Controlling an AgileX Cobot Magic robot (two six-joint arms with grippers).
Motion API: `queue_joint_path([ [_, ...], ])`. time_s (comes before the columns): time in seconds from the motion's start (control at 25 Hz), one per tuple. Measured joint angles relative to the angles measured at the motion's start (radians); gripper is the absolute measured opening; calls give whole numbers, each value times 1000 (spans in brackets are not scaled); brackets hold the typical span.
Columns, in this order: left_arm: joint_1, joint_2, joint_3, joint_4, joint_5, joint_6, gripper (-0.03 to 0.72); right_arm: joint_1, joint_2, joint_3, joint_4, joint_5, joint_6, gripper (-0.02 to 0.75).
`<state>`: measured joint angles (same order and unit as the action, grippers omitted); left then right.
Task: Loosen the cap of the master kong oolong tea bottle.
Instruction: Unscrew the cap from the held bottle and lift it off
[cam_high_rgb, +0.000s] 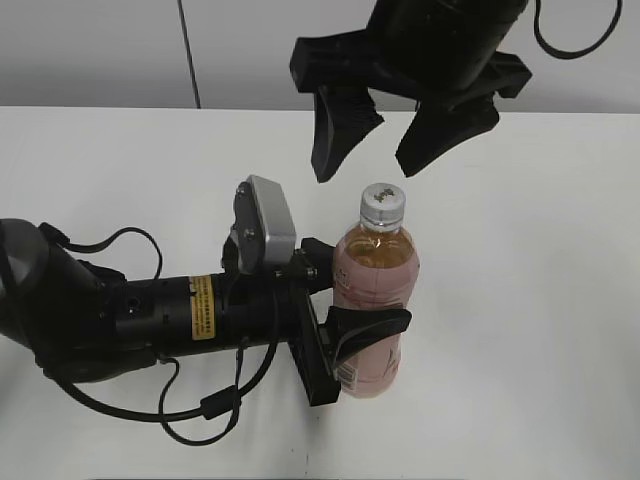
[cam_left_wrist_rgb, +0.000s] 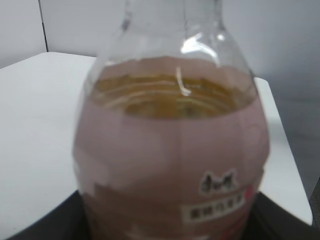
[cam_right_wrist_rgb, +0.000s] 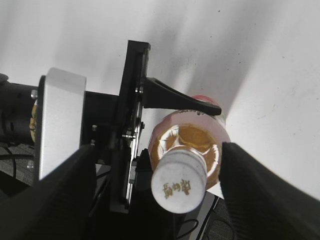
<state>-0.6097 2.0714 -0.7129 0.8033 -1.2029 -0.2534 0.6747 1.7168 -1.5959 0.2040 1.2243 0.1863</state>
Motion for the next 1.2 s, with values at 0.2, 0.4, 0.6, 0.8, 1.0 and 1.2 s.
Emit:
queue_joint_path([
  [0.2,0,0,0,0,1,-1,389,0,0,26,3,0,11,568],
  [0.4,0,0,0,0,1,-1,389,0,0,75,8,0,13,518],
  [0.6,0,0,0,0,1,-1,389,0,0,75,1,0,8,346],
  [0.8,-1,0,-1,-3,1,-1,389,0,0,75,-11,0,-77,280],
  [1.0,-1,0,-1,-3,2,1,389,0,0,75,-11,-6,-539,280],
  [1.2,-2,0,-1,-5,2,1,389,0,0,75,-6,-5,-1157,279],
])
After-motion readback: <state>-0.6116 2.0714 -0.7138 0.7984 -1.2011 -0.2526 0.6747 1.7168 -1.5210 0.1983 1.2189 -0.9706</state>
